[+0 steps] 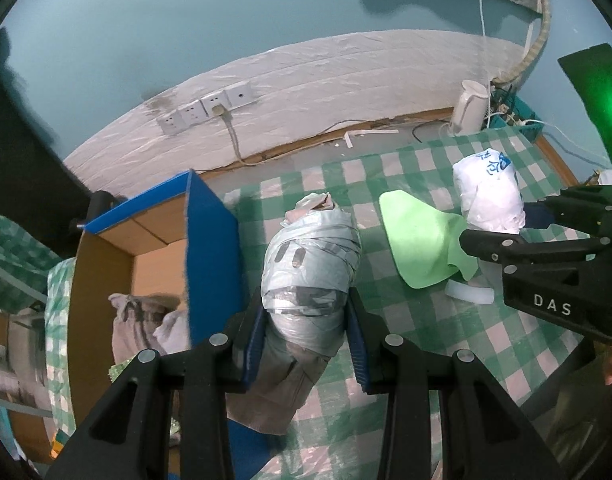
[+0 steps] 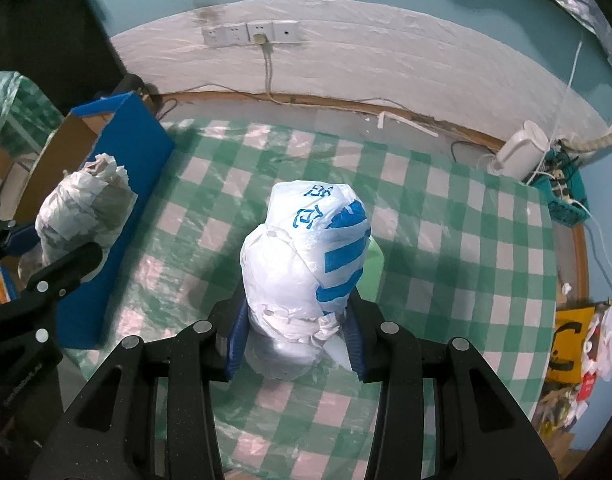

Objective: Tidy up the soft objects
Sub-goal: 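Carry the grey bundle and white striped bag over the box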

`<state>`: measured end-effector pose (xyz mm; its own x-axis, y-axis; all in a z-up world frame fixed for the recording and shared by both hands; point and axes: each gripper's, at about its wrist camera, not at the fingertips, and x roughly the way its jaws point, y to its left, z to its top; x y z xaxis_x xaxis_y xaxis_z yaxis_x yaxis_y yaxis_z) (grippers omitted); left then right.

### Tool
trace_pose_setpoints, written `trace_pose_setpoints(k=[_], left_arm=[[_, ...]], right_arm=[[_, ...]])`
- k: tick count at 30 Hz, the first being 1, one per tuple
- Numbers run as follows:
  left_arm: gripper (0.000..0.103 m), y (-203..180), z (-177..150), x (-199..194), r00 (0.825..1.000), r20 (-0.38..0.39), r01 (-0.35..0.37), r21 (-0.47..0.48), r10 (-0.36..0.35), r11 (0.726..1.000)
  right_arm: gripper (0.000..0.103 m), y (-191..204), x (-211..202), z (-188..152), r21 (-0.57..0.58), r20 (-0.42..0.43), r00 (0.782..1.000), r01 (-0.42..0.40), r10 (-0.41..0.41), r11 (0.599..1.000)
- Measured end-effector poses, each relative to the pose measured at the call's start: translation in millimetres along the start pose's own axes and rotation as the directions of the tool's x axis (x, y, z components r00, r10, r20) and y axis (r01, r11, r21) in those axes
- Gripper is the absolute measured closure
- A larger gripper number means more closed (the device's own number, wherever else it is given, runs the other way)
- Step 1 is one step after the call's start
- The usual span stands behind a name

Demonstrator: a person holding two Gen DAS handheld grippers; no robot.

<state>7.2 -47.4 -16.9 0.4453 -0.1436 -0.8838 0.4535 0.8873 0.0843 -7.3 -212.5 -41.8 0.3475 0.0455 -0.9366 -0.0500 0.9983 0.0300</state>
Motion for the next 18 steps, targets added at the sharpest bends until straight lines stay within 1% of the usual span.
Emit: trace_pose_setpoints(k=[11,18], left_arm=[[0.065,38,-7,-8,0.999,0.014,-0.036,-0.069,0.037,0.997],[0.065,66,-15,-13,0.998,0.018,-0.051,-0.124,0.054,0.991]], right_arm=[[0.062,41,-12,20,-0.057,0.026,0.999,-0.026,0.027,0.998],[0.062,75,-13,35,-0.109,0.035,0.998,-0.047,0.051,0.993]])
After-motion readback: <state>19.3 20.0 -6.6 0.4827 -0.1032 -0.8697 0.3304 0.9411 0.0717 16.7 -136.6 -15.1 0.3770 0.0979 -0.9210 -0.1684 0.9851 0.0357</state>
